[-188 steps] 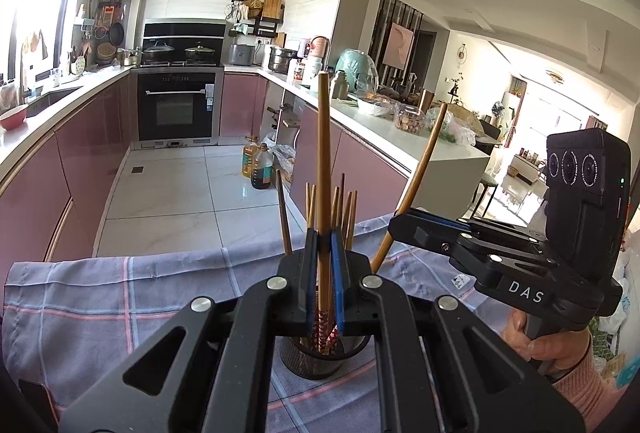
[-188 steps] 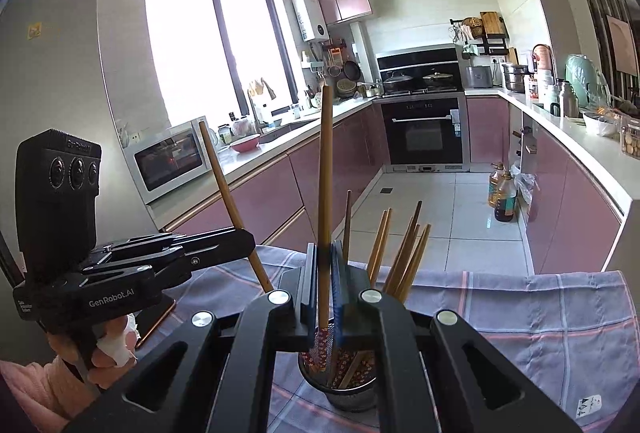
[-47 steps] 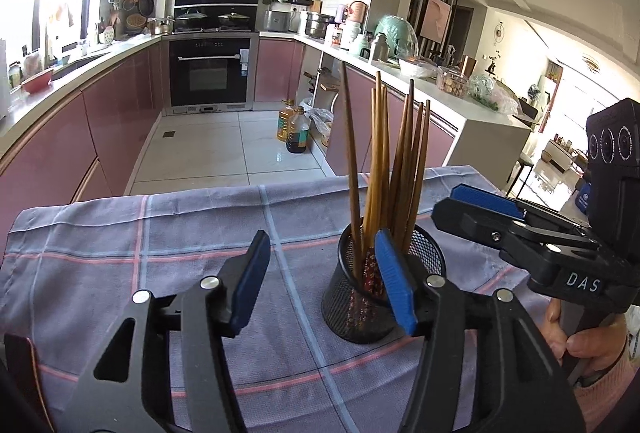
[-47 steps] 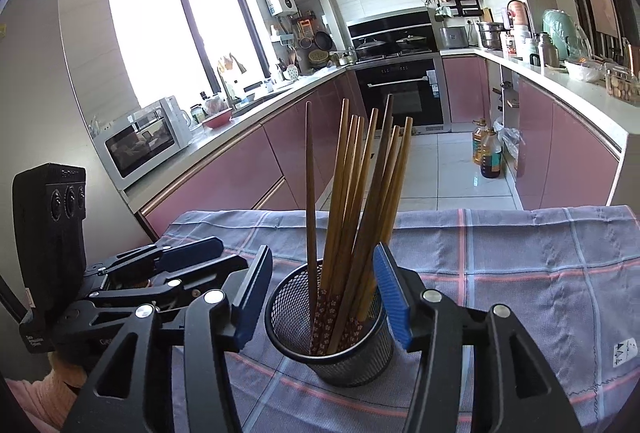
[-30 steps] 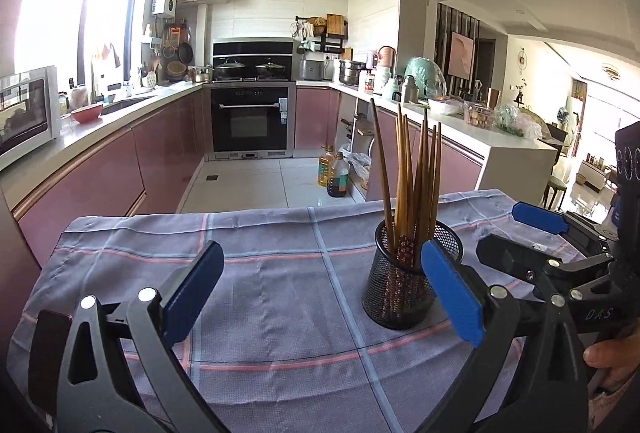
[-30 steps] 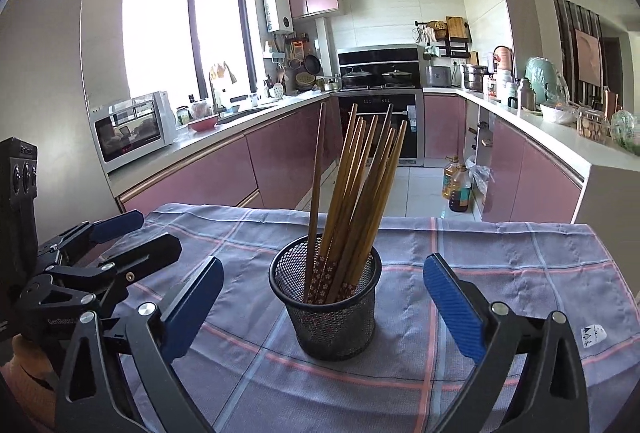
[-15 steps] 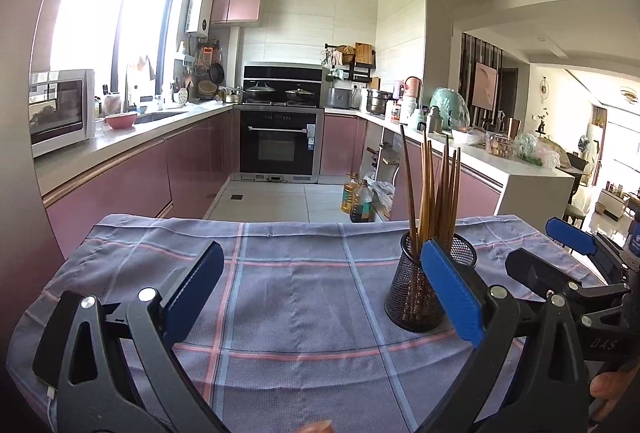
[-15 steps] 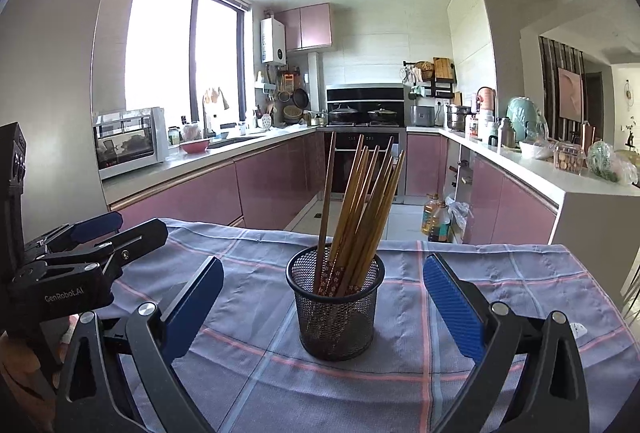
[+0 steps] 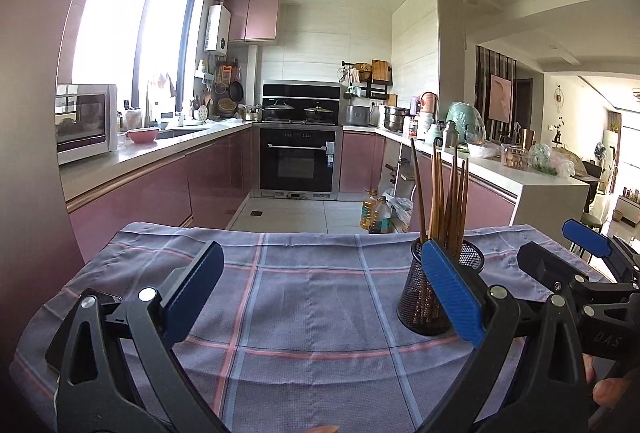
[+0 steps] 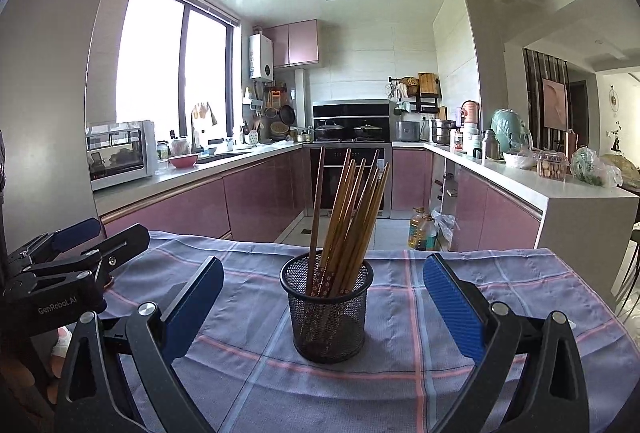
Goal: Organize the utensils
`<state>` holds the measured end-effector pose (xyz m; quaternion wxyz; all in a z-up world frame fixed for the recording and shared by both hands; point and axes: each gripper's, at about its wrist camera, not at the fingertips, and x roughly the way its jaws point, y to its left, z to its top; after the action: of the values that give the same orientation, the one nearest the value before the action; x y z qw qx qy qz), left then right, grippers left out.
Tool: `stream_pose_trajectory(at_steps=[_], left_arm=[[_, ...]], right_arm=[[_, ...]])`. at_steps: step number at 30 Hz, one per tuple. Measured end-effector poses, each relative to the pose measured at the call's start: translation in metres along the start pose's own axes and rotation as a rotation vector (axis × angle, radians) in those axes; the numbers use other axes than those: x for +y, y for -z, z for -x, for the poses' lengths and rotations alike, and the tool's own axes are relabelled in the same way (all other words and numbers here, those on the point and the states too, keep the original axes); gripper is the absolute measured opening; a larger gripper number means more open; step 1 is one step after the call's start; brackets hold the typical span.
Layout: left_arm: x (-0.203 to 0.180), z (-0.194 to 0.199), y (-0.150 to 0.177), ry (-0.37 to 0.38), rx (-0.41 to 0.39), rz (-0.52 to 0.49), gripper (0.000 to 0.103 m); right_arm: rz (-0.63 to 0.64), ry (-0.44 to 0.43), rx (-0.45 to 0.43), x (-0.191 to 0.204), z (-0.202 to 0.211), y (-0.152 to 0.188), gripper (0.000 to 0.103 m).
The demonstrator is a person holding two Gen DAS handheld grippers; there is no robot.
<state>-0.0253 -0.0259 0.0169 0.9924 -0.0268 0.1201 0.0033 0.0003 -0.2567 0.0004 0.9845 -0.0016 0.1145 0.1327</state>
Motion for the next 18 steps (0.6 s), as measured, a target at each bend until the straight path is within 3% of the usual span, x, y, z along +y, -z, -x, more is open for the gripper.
stream_pose_trajectory(at_steps=[18], left_arm=[[-0.0056, 0.003, 0.0044, -0.024, -0.03, -0.006, 0.097]], right_arm=[[-0.029, 0.01, -0.007, -0.0049, 0.0009, 0.001, 0.097]])
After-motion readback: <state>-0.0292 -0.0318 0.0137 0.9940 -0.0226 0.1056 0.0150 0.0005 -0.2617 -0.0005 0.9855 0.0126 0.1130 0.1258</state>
